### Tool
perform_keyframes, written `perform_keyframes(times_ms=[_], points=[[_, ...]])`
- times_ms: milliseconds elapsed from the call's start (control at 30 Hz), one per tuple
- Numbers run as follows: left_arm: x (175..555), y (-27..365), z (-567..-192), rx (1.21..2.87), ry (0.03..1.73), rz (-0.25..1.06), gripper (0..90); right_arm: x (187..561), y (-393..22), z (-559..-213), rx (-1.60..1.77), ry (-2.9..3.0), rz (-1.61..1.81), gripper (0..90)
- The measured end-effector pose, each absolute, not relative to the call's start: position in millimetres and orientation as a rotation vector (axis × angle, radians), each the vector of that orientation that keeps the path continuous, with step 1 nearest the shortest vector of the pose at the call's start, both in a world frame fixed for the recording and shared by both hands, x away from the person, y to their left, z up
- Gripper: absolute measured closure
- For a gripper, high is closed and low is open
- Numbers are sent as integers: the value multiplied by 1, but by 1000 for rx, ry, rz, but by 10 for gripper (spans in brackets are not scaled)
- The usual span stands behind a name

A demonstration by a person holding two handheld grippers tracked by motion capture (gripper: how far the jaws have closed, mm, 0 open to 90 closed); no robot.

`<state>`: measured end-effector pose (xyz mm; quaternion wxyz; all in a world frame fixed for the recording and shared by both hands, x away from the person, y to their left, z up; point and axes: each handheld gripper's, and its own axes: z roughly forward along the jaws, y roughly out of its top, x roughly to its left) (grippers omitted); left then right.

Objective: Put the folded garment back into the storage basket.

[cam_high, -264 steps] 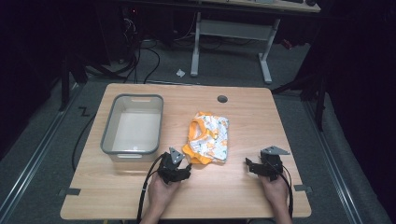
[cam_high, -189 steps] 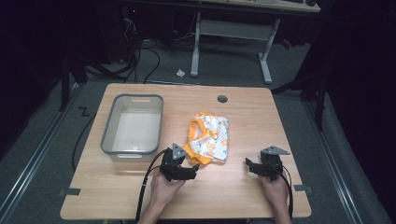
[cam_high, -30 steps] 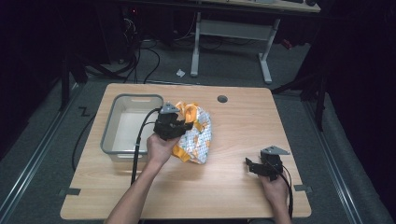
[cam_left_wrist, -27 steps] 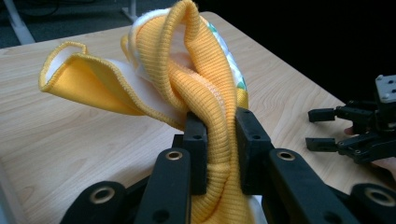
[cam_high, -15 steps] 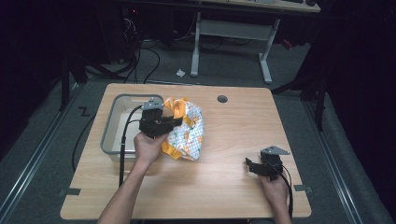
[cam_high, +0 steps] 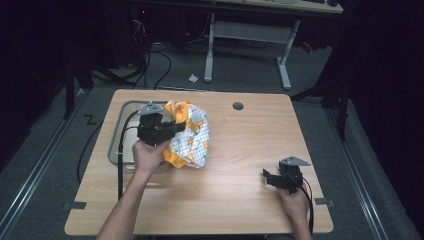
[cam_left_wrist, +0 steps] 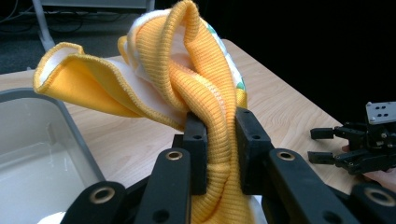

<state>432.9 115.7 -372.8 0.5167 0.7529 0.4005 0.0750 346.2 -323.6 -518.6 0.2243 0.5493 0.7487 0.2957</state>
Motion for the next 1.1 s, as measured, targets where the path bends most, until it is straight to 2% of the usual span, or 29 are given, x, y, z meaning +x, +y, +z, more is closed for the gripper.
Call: perform_keyframes(times_ms=[1100], points=[[440, 174, -358, 1775, 1054, 268, 769, 346, -324, -519, 1516, 2066, 816, 274]])
